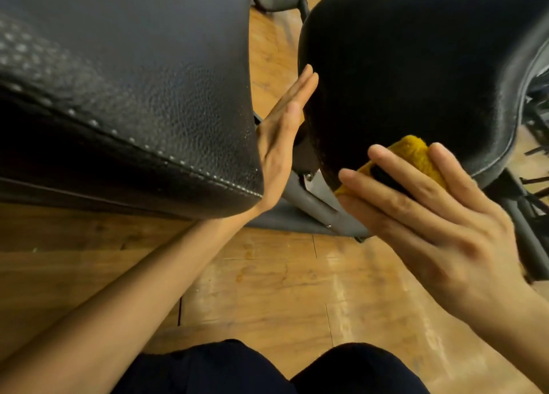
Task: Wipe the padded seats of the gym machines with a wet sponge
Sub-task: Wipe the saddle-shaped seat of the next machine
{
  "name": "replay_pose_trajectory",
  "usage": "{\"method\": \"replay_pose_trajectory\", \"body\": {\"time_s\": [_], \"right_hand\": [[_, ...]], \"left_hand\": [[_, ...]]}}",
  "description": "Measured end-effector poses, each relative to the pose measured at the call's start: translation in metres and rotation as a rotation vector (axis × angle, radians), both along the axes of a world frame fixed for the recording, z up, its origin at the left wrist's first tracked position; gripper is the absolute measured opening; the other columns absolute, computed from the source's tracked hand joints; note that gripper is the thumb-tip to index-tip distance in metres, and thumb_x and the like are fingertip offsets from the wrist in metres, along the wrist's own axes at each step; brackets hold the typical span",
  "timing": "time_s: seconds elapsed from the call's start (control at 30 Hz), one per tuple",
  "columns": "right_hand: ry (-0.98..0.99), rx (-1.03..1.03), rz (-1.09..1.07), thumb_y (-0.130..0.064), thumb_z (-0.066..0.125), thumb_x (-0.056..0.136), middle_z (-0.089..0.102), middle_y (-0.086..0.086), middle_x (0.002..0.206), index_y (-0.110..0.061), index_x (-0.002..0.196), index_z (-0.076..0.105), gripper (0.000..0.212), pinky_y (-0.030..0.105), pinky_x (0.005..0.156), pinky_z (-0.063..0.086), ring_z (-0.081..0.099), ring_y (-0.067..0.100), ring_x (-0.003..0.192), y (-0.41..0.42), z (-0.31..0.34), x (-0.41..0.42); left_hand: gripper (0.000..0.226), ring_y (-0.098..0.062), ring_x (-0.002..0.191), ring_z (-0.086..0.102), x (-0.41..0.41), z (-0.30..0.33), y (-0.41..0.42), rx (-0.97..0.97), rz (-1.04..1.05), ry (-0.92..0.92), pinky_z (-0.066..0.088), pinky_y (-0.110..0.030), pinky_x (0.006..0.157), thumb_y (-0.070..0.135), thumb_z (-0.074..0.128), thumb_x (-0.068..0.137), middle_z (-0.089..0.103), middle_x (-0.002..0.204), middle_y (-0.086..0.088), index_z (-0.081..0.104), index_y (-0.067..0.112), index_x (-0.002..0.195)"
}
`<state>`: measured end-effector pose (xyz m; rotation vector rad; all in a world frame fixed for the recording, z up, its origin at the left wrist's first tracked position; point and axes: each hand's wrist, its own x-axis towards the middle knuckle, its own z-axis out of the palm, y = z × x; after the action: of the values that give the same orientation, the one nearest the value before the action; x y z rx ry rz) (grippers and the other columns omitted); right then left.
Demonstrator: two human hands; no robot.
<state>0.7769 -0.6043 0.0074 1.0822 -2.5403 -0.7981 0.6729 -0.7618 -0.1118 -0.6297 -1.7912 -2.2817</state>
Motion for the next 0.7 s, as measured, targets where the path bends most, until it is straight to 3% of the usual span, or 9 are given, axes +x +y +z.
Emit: {"method": "replay_pose_trajectory", "body": {"time_s": [0.07,0.2,0.4,0.5,0.57,0.7], "right_hand": [[0.077,-0.029,0.029,-0.012,0.018,0.109,0.035,0.006,0.148,-0.007,0.140,0.038,0.037,0.038,0.123,-0.001,0.015,0.021,0.144,-0.008,-0.019,-0.011],[0.188,0.017,0.086,-0.005,0.024,0.106,0.058,0.017,0.134,0.003,0.128,0.058,0.041,0.042,0.119,0.009,0.036,0.031,0.137,-0.027,-0.049,-0.027],[0.101,0.088,0.192,-0.009,0.031,0.107,0.020,0.001,0.160,-0.011,0.152,0.025,0.045,0.045,0.121,0.010,0.015,0.025,0.148,0.056,0.006,-0.001],[0.193,0.015,0.293,-0.006,0.046,0.102,0.042,0.009,0.149,-0.007,0.140,0.048,0.038,0.042,0.120,0.012,0.033,0.025,0.140,0.037,-0.024,-0.019],[0.216,0.019,0.357,-0.008,0.047,0.101,0.049,0.013,0.142,-0.003,0.135,0.053,0.034,0.038,0.119,0.016,0.042,0.023,0.136,0.013,-0.049,-0.027],[0.203,-0.013,0.351,-0.009,0.039,0.105,0.038,0.011,0.151,-0.006,0.143,0.040,0.038,0.037,0.121,0.012,0.025,0.020,0.144,0.036,-0.028,-0.023]], "left_hand": [[0.052,-0.007,0.149,0.018,0.003,0.000,0.002,-0.010,0.010,0.001,0.016,-0.021,0.121,0.024,0.018,0.105,0.023,0.162,-0.004,0.028,0.003,0.151],[0.051,-0.009,0.147,0.023,0.008,0.005,0.009,0.024,0.013,-0.041,0.020,-0.013,0.115,0.018,0.019,0.103,0.027,0.159,-0.011,0.031,-0.003,0.148],[0.050,-0.012,0.149,0.021,0.005,0.004,0.010,-0.025,0.046,-0.002,0.019,-0.015,0.116,0.017,0.020,0.103,0.023,0.161,-0.011,0.027,-0.002,0.149],[0.052,-0.010,0.150,0.015,0.007,0.004,0.016,-0.058,0.050,-0.015,0.015,-0.018,0.119,0.021,0.020,0.104,0.017,0.163,-0.008,0.022,0.002,0.152],[0.056,-0.007,0.150,0.012,0.009,0.004,0.017,-0.088,0.055,-0.014,0.013,-0.021,0.122,0.030,0.020,0.104,0.014,0.164,-0.005,0.019,0.006,0.153],[0.056,-0.002,0.149,0.013,0.010,0.007,0.011,-0.112,0.050,-0.029,0.014,-0.019,0.121,0.034,0.020,0.103,0.015,0.164,0.000,0.019,0.009,0.154]]}}
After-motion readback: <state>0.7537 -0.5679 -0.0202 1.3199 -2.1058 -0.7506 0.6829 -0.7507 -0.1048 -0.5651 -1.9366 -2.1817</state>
